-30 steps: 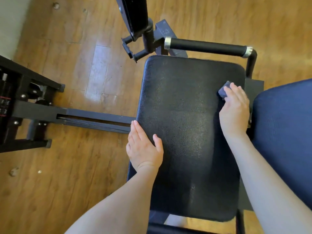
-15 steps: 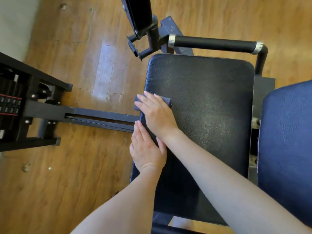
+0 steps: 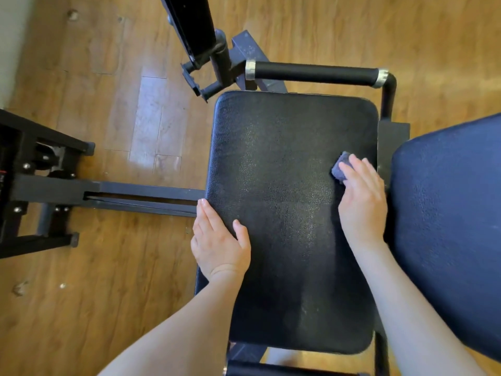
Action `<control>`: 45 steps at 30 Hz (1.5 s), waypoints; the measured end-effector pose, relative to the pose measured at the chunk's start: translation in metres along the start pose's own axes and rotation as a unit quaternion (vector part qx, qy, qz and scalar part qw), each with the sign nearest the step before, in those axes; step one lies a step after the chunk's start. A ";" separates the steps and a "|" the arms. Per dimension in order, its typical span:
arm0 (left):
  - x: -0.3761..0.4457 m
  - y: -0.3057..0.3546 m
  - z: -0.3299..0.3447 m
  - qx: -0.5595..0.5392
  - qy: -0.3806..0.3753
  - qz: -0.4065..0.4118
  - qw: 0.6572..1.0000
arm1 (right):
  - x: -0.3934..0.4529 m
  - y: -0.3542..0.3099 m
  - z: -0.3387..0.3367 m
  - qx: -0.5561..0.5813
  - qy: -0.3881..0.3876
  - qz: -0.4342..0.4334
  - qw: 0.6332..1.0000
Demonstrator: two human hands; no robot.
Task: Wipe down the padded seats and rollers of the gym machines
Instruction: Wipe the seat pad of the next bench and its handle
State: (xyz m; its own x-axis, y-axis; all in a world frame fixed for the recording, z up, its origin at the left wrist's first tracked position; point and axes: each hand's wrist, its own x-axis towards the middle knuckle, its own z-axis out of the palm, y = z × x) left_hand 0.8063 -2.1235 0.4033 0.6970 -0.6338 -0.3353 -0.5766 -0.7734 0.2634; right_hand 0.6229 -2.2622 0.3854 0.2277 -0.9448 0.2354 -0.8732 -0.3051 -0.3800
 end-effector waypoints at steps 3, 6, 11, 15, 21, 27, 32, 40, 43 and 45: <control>0.000 0.000 0.000 0.001 -0.004 0.000 1.000 | 0.001 -0.007 0.000 0.022 0.024 0.040 0.999; 0.001 0.000 -0.002 0.004 -0.015 -0.002 1.000 | 0.004 -0.030 0.006 0.098 0.052 0.158 0.981; 0.000 0.001 -0.002 0.006 -0.015 -0.003 1.000 | 0.013 -0.097 0.021 0.025 -0.011 0.095 0.995; 0.000 0.000 0.001 0.001 0.003 0.002 1.000 | 0.000 -0.157 0.050 0.077 -0.113 -0.060 0.989; -0.001 0.000 0.002 -0.002 0.013 0.006 1.000 | 0.002 -0.132 0.046 0.102 -0.146 -0.166 0.970; -0.001 -0.001 -0.002 -0.018 -0.004 0.009 1.000 | 0.009 -0.122 0.047 0.100 -0.119 -0.197 0.968; -0.001 -0.012 -0.010 -0.057 -0.024 0.049 0.997 | 0.007 -0.131 0.048 0.093 -0.103 -0.177 0.974; -0.052 -0.073 -0.023 -0.108 -0.102 0.109 0.983 | -0.010 -0.160 0.050 0.031 -0.125 -0.094 0.987; -0.069 -0.092 -0.026 -0.076 -0.151 0.125 0.978 | -0.030 -0.178 0.054 0.016 -0.135 -0.121 0.983; -0.072 -0.095 -0.030 -0.071 -0.191 0.130 0.970 | -0.049 -0.185 0.057 0.024 -0.148 -0.178 0.973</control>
State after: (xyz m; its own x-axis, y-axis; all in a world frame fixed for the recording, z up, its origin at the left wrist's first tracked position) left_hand 0.8235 -2.0046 0.4293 0.3114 -0.7793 -0.5437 -0.6291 -0.5979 0.4967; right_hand 0.7978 -2.1658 0.3928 0.6320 -0.7691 0.0947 -0.6968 -0.6175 -0.3650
